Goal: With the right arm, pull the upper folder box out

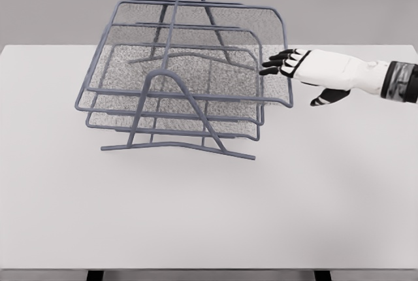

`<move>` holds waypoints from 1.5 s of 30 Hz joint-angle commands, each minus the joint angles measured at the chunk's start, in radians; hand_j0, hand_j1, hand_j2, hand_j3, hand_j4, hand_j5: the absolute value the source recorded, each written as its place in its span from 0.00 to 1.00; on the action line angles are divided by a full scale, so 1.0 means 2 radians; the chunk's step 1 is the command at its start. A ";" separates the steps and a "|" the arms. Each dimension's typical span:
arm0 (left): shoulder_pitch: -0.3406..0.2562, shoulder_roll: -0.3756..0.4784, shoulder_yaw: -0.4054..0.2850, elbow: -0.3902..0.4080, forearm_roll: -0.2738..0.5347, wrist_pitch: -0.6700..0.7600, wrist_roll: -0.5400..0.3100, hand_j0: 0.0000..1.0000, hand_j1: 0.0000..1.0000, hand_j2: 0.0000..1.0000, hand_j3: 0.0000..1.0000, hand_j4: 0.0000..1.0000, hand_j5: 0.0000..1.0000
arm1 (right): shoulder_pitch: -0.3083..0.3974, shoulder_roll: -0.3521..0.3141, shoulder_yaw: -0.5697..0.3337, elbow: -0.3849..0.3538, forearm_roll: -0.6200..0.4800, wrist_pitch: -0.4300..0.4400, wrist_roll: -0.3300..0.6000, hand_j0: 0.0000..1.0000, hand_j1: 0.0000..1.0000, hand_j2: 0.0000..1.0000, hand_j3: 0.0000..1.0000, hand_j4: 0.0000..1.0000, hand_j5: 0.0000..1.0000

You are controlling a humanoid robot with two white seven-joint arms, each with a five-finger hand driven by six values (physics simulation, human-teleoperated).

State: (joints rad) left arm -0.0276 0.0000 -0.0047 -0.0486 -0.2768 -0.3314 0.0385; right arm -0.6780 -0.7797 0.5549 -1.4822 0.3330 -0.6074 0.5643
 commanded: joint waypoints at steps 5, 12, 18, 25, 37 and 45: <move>0.000 0.000 0.000 0.000 0.000 0.000 0.000 1.00 1.00 1.00 1.00 1.00 1.00 | 0.003 -0.019 -0.003 0.002 0.027 -0.002 0.001 1.00 1.00 1.00 1.00 1.00 1.00; 0.000 0.000 0.000 0.000 0.000 0.000 0.000 1.00 1.00 1.00 1.00 1.00 1.00 | 0.003 -0.031 -0.004 0.002 0.027 -0.002 0.001 1.00 1.00 1.00 1.00 1.00 1.00; 0.000 0.000 0.000 0.000 0.000 0.000 0.000 1.00 1.00 1.00 1.00 1.00 1.00 | 0.003 -0.047 -0.004 -0.003 0.022 -0.002 0.001 1.00 1.00 1.00 1.00 1.00 1.00; 0.000 0.000 0.000 0.000 0.000 0.000 0.000 1.00 1.00 1.00 1.00 1.00 1.00 | 0.006 -0.063 -0.011 -0.004 0.019 -0.002 0.001 1.00 1.00 1.00 1.00 1.00 1.00; 0.000 0.000 0.000 0.000 0.000 0.000 0.000 1.00 1.00 1.00 1.00 1.00 1.00 | 0.035 -0.089 -0.046 -0.007 0.011 -0.002 0.000 1.00 1.00 1.00 1.00 1.00 1.00; 0.001 0.000 0.000 0.000 0.000 0.000 0.000 1.00 1.00 1.00 1.00 1.00 1.00 | 0.043 -0.109 -0.067 -0.014 0.000 -0.002 0.000 1.00 1.00 1.00 1.00 1.00 1.00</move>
State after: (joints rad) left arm -0.0276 0.0000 -0.0047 -0.0487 -0.2769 -0.3314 0.0384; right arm -0.5921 -0.9910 0.4410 -1.5133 0.3061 -0.6079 0.5647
